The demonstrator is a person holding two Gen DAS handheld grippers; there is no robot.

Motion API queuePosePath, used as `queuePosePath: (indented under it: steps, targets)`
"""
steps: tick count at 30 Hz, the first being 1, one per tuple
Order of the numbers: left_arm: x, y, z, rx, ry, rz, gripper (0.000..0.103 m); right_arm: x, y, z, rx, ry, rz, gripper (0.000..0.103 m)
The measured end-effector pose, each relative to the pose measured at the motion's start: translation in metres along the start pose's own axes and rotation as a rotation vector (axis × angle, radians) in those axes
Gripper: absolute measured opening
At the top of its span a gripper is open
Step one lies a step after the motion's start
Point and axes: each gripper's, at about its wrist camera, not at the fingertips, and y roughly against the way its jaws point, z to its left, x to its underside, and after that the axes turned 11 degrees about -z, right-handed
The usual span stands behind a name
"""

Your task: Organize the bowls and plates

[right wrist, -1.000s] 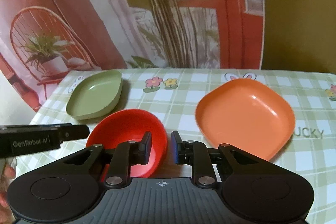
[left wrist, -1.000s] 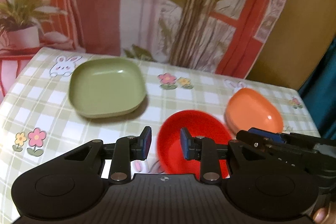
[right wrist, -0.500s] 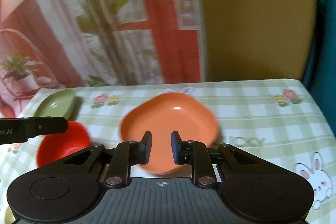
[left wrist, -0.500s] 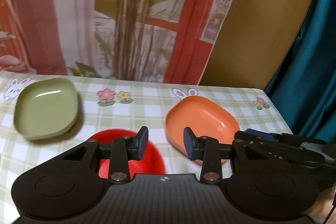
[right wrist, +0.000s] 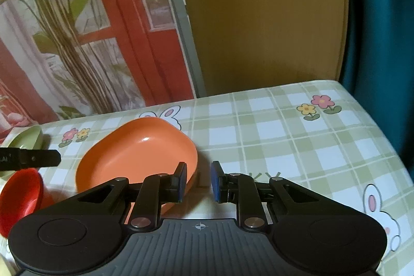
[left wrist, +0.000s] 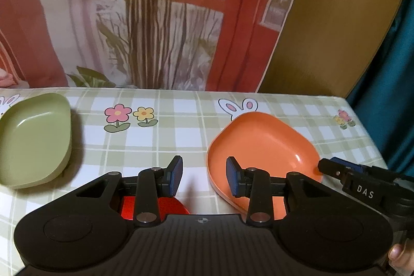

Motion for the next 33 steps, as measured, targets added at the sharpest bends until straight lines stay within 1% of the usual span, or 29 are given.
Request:
queuePosePath:
  steps: [8,11,20,21,23,25,28,33]
  targets:
    - [0.005,-0.021,-0.009,-0.012,-0.035,0.041,0.039,0.002,-0.021,0.004,-0.004,-0.029,0.018,0.019]
    - [0.006,-0.025,-0.012,-0.006,-0.040,0.049,0.039,0.003,-0.023,0.006,-0.010,-0.035,0.022,0.015]
    - [0.013,-0.034,-0.025,-0.006,-0.066,0.071,0.038,0.006,-0.029,0.004,-0.006,-0.064,0.027,0.012]
    - [0.014,-0.034,-0.026,-0.007,-0.070,0.068,0.037,0.006,-0.030,0.004,-0.004,-0.066,0.030,0.011]
    - [0.015,-0.034,-0.027,-0.023,-0.086,0.063,0.023,0.007,-0.031,0.003,0.000,-0.071,0.032,0.010]
    - [0.016,-0.034,-0.027,-0.052,-0.104,0.059,0.012,0.007,-0.031,0.003,0.002,-0.077,0.030,0.010]
    - [0.015,-0.033,-0.024,-0.048,-0.094,0.059,0.011,0.007,-0.030,0.002,0.007,-0.093,0.028,0.010]
    - [0.017,-0.021,-0.027,-0.058,-0.111,0.058,0.011,0.010,-0.024,0.002,0.006,-0.129,0.027,0.009]
